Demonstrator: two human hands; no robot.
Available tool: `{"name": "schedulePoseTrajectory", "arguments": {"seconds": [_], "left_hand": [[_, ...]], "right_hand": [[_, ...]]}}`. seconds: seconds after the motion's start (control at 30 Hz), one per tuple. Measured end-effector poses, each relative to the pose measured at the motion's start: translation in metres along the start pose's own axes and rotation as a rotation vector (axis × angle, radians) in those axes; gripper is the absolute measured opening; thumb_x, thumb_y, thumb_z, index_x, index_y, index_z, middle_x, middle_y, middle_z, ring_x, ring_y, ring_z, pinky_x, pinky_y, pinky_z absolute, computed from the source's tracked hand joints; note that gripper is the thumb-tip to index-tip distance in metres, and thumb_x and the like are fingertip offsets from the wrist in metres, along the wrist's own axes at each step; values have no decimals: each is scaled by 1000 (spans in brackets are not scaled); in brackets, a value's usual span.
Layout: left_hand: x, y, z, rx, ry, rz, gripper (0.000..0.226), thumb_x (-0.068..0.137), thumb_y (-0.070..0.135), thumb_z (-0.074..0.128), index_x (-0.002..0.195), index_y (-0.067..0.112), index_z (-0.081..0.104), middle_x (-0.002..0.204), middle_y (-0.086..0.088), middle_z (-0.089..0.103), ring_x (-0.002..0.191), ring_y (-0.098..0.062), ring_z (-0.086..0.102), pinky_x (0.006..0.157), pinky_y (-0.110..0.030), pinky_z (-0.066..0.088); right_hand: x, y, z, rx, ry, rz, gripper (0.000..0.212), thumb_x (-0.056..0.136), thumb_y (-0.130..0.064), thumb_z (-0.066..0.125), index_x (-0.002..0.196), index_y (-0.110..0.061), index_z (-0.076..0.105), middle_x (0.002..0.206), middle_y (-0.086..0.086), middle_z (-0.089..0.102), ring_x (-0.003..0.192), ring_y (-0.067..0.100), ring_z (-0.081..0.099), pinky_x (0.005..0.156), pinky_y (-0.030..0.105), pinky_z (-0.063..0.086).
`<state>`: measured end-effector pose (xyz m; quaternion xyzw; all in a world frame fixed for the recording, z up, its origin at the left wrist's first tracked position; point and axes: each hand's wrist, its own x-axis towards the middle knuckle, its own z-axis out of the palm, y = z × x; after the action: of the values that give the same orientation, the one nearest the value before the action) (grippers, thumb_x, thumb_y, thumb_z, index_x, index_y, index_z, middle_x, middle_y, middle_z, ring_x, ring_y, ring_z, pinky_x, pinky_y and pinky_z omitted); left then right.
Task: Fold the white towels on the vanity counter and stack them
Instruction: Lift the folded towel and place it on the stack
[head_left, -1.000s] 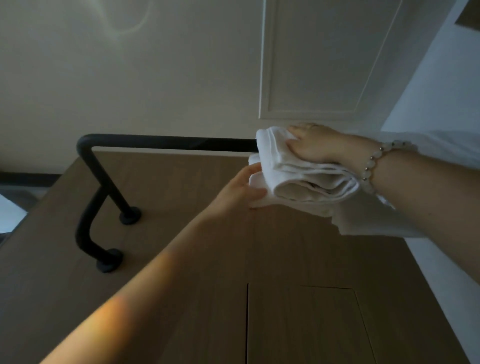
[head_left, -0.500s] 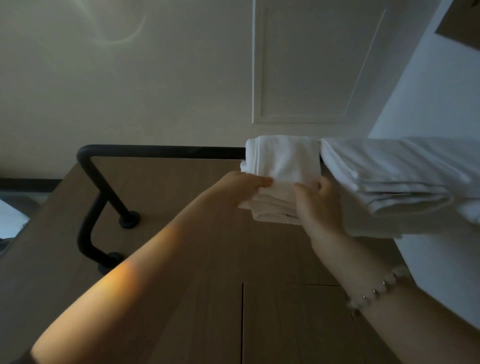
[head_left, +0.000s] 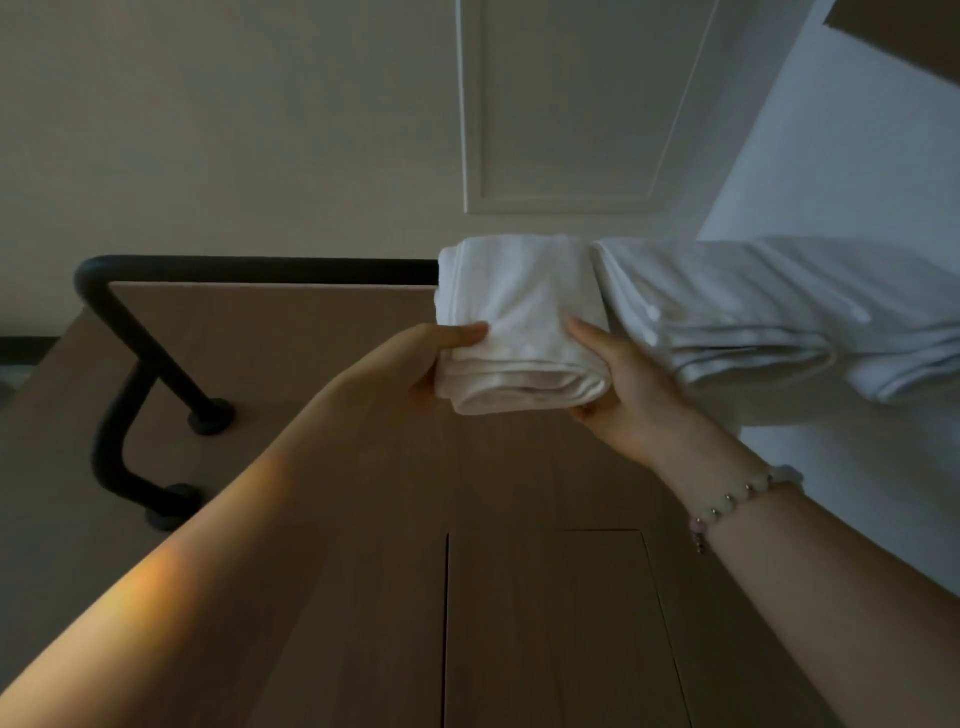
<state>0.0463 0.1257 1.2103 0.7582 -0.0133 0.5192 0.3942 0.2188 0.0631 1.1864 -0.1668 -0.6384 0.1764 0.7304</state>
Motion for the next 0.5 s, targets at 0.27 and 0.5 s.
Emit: {"name": "schedulePoseTrajectory", "arguments": {"seconds": [0.27,0.5], "left_hand": [[-1,-20,20,-37,160,138,23,90,19,58,111,9,57,106,-8,69,95,-22,68,85,-33,54],[-8,-27,16,43,180,245,12,93,17,54,105,16,54,106,-6,67,93,-18,69,82,-30,55]], "right_hand": [[0,15,-10,-46,121,-119,19,82,-20,67,100,-16,66,87,-5,72,82,12,66,69,24,46],[-5,29,-7,-29,199,-155,21,81,-16,68,101,-9,67,103,7,71,99,23,66,90,34,49]]}}
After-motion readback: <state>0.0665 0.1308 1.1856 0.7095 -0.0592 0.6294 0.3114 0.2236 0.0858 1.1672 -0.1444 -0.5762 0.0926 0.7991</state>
